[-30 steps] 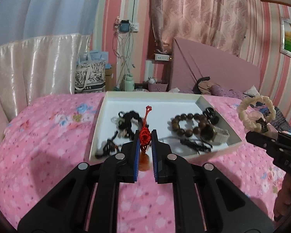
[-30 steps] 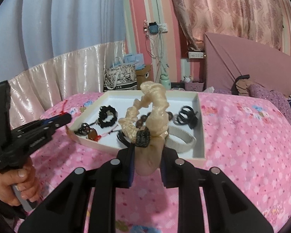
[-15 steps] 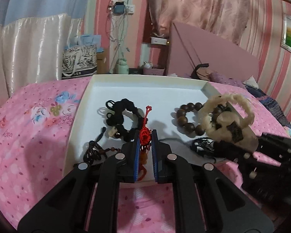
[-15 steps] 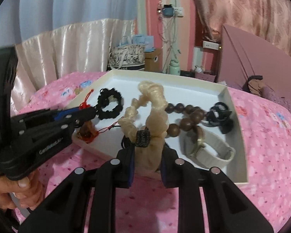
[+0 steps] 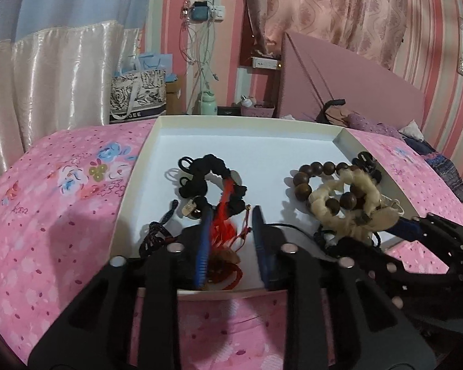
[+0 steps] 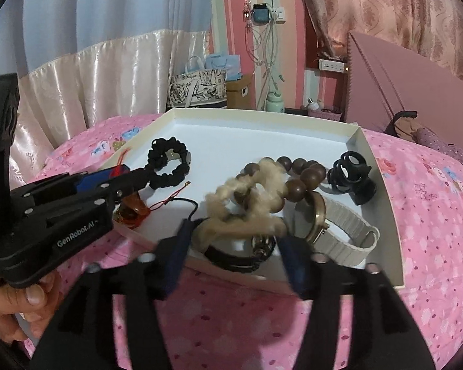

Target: Organize jewelry

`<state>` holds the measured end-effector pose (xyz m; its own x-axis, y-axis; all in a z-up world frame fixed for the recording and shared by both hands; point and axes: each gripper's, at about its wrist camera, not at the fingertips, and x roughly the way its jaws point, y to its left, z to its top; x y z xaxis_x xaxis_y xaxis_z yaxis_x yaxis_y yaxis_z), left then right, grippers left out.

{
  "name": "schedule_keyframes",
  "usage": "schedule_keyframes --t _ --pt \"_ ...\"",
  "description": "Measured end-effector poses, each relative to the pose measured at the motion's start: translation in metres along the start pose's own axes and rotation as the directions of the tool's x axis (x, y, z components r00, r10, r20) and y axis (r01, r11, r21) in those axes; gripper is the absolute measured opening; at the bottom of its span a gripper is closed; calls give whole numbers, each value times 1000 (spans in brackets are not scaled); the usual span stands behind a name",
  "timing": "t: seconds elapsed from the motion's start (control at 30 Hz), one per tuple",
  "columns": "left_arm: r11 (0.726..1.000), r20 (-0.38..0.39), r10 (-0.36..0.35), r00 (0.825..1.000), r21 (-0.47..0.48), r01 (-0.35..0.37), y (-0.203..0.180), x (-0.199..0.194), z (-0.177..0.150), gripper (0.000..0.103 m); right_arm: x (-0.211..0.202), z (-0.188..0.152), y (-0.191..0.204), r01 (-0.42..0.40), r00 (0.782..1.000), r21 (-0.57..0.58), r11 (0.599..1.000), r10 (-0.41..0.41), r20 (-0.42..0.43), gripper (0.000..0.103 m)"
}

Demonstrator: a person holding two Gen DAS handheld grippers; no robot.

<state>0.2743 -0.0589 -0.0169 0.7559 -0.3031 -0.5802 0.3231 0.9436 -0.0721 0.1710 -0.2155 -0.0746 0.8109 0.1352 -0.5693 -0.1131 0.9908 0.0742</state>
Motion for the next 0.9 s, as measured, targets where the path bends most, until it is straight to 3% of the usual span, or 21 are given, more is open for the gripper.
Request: schedule_keyframes --t 0.07,0.17,0.23,0.33,0.47,0.57,0.67,0.7,0.73,0.83,0.9 --pt "1000 11 21 1000 -4 -21 0 -2 -1 29 -4 -2 -2 11 1000 15 1000 -11 14 71" --pt "999 49 33 998 2 -33 -1 -10 -2 42 -13 -4 -4 8 999 18 1000 -8 32 73" --pt "999 85 47 995 2 -47 -1 -17 -3 65 -22 -6 -4 22 998 17 1000 -23 57 73" --pt "997 146 79 986 -16 -77 1 -28 -5 80 -33 -4 -8 55 996 34 998 -57 70 75" --pt "994 132 110 985 -43 -105 2 -42 -14 80 -69 -18 -20 141 977 51 989 -147 154 81" --pt "994 168 109 980 -18 -107 -5 -58 -21 81 -77 -29 -30 136 981 81 987 -146 129 81" --pt "990 149 132 980 36 -139 -16 -63 -29 81 -87 -39 -31 135 983 91 987 -145 116 81" --pt "989 155 136 979 41 -144 -17 -68 -31 86 -92 -42 -29 148 980 78 986 -156 121 81" --pt "987 169 149 974 39 -157 -16 -74 -35 89 -98 -45 -28 160 977 72 984 -168 133 81" --pt "971 269 226 936 21 -240 -10 -103 -45 100 -112 -48 -28 156 973 84 984 -168 156 92" --pt "963 303 240 922 43 -265 -4 -119 -50 100 -119 -49 -27 150 972 52 987 -157 173 92"
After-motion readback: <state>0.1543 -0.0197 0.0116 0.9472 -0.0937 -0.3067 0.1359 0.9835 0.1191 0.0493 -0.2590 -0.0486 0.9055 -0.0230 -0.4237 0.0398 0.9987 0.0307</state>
